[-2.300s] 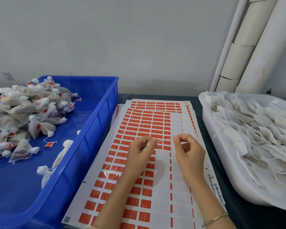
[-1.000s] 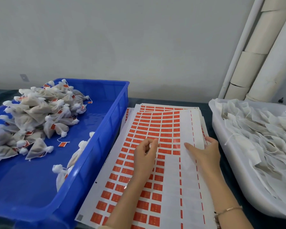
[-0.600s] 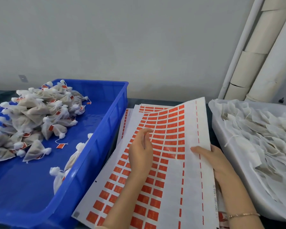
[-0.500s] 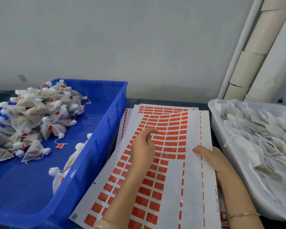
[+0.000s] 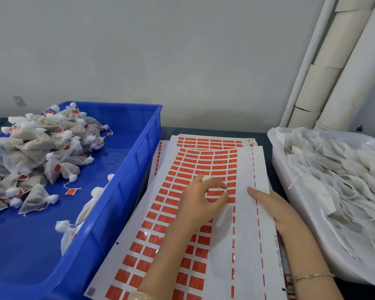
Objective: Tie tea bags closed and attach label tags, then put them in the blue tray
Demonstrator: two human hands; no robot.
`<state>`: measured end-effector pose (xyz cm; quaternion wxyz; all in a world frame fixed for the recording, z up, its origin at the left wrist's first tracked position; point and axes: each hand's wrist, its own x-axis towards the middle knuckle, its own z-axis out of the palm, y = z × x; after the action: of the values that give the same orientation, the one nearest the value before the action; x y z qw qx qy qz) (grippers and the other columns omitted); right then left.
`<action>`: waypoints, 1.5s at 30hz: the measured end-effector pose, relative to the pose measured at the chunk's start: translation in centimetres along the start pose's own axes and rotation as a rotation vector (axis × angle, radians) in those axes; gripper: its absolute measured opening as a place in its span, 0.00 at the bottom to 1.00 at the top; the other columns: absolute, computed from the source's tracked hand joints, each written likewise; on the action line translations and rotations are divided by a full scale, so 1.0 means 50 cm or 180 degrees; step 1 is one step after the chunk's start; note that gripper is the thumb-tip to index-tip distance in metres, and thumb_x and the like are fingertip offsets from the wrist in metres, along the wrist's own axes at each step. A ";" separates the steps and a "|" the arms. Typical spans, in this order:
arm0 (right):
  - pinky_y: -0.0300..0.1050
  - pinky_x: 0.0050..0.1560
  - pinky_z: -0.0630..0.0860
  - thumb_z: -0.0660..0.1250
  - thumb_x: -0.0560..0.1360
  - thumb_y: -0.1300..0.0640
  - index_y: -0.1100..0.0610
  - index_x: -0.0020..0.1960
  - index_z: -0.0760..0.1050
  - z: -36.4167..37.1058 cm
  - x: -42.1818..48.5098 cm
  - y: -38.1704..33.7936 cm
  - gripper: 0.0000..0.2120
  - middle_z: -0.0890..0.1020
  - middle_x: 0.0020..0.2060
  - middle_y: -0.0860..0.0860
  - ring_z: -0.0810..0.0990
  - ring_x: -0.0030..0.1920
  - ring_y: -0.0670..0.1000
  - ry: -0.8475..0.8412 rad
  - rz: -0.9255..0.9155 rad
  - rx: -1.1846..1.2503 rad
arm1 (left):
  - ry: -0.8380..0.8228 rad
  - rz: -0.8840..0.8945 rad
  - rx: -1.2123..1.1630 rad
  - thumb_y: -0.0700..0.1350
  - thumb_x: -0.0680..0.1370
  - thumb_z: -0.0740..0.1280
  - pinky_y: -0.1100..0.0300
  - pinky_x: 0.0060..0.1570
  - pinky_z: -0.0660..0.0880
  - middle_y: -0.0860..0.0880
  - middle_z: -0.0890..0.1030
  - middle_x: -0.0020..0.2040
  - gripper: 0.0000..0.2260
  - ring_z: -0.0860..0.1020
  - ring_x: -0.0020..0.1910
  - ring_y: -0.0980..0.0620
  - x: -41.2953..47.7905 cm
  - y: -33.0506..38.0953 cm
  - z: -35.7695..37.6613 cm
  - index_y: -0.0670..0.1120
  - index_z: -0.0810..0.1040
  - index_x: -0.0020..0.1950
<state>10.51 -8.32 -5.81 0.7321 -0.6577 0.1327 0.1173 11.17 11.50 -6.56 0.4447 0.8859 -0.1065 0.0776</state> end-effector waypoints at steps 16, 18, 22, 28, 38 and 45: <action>0.64 0.55 0.77 0.75 0.68 0.61 0.56 0.62 0.75 0.008 -0.005 0.004 0.24 0.84 0.51 0.59 0.83 0.51 0.63 -0.0209 -0.0104 0.0134 | -0.0381 0.0202 -0.0124 0.61 0.69 0.73 0.63 0.51 0.78 0.60 0.76 0.56 0.18 0.76 0.50 0.58 -0.011 -0.008 0.002 0.61 0.81 0.58; 0.63 0.56 0.77 0.75 0.67 0.60 0.55 0.62 0.75 0.012 -0.005 0.004 0.24 0.84 0.51 0.58 0.83 0.51 0.63 -0.0104 -0.0103 0.0196 | -0.0216 0.0185 -0.0183 0.58 0.70 0.73 0.71 0.45 0.74 0.64 0.75 0.50 0.16 0.75 0.49 0.59 -0.011 -0.010 0.004 0.59 0.82 0.57; 0.64 0.57 0.77 0.77 0.64 0.57 0.53 0.61 0.74 0.017 -0.011 0.005 0.27 0.84 0.51 0.58 0.83 0.52 0.62 -0.0120 -0.0107 0.0207 | -0.0018 0.0083 -0.0348 0.55 0.71 0.73 0.79 0.40 0.67 0.70 0.71 0.46 0.13 0.71 0.49 0.70 -0.012 -0.012 0.010 0.57 0.83 0.55; 0.64 0.57 0.77 0.76 0.68 0.56 0.51 0.61 0.74 0.019 -0.012 0.005 0.23 0.84 0.51 0.57 0.83 0.51 0.61 -0.0052 -0.0104 0.0033 | 0.0071 0.0009 -0.0413 0.54 0.73 0.72 0.74 0.42 0.70 0.65 0.75 0.46 0.11 0.74 0.48 0.62 -0.007 -0.013 0.019 0.56 0.84 0.54; 0.62 0.56 0.78 0.73 0.72 0.58 0.54 0.61 0.75 0.021 -0.014 -0.002 0.18 0.85 0.49 0.56 0.84 0.49 0.60 -0.0026 -0.0095 -0.0263 | 0.0359 0.0001 -0.0289 0.54 0.74 0.71 0.74 0.44 0.71 0.59 0.78 0.51 0.08 0.75 0.49 0.61 -0.008 -0.007 0.015 0.56 0.83 0.51; 0.63 0.56 0.77 0.70 0.74 0.62 0.53 0.60 0.75 0.029 -0.025 -0.005 0.15 0.84 0.50 0.54 0.83 0.50 0.59 0.0061 -0.0179 -0.0528 | 0.0725 -0.0157 -0.0279 0.52 0.76 0.69 0.71 0.46 0.75 0.57 0.79 0.52 0.07 0.76 0.49 0.60 -0.003 -0.013 0.006 0.54 0.83 0.51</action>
<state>9.48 -6.92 -4.99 0.6769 -0.7206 0.1110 0.1010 11.21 11.67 -7.29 0.4939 0.8535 -0.0368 0.1620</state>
